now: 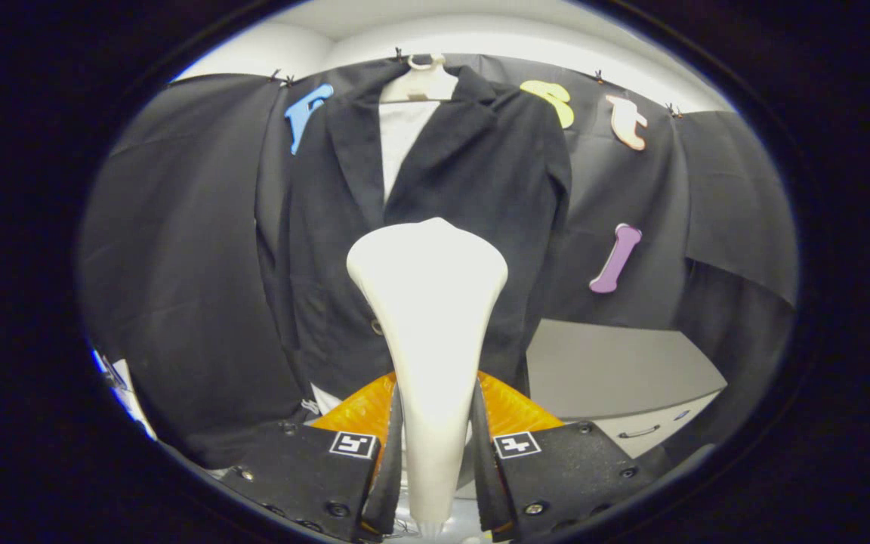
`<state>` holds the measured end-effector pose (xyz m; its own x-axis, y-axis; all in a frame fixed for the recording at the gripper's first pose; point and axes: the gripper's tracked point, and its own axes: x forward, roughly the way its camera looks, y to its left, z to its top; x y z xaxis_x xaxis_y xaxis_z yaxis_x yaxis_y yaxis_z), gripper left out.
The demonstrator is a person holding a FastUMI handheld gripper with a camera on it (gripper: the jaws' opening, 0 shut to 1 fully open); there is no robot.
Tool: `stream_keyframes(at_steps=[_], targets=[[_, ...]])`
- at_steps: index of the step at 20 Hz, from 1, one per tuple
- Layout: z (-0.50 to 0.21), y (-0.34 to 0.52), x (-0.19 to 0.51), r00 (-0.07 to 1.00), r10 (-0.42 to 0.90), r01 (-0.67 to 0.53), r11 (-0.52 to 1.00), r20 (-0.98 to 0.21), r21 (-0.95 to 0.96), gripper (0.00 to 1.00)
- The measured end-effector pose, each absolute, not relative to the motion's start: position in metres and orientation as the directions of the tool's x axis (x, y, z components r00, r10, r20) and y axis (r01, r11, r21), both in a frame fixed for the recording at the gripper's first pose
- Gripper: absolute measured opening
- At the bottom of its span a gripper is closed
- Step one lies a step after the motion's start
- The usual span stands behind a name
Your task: Iron the clothes twice with a garment steamer, once on the left side and once on the right side.
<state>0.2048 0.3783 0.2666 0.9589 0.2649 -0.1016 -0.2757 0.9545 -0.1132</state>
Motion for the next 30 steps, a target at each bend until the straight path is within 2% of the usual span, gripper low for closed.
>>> stream_keyframes(at_steps=[8,15,22,30], targets=[[0.391,0.446,0.193,0.948,0.308,-0.298,0.947,0.077,-0.120,0.43],[0.424,0.527,0.219,0.946,0.305,-0.285,0.943,0.107,-0.170,0.43],[0.406,0.557,0.250,0.958,0.282,-0.265,0.939,0.051,-0.221,0.43],[0.360,0.549,0.265,0.970,0.241,-0.240,0.941,-0.028,-0.237,0.43]])
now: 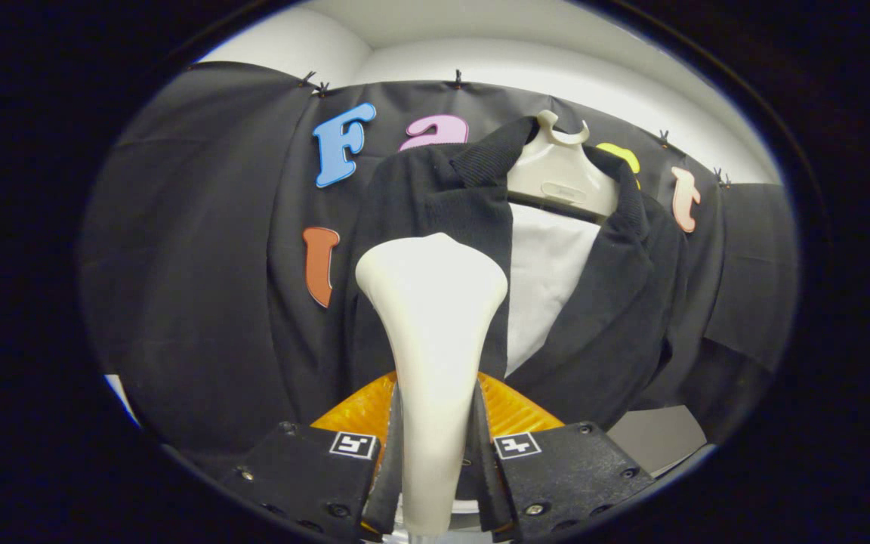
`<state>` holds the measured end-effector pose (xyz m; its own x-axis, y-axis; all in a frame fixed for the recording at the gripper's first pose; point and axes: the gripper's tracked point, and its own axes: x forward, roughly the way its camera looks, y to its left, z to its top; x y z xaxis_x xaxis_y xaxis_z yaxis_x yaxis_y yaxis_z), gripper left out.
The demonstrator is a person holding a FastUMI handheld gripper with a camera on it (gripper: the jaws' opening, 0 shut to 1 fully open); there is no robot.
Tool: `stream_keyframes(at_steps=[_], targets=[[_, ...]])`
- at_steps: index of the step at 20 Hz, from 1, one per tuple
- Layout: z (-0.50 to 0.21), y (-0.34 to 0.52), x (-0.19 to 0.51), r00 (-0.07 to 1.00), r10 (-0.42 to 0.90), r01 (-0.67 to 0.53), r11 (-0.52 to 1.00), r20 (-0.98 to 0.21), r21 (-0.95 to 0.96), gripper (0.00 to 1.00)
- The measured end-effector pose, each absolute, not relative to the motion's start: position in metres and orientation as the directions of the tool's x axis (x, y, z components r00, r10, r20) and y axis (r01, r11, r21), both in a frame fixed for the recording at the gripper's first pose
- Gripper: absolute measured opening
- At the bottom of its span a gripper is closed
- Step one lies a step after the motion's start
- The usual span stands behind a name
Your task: Iron the clothes twice with a garment steamer, once on the left side and once on the right side.
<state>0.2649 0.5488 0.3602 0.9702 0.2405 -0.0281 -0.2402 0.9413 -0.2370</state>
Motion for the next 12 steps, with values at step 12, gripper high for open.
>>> stream_keyframes(at_steps=[12], targets=[[0.271,0.543,0.273,0.963,0.218,-0.253,0.934,-0.157,-0.252,0.43]])
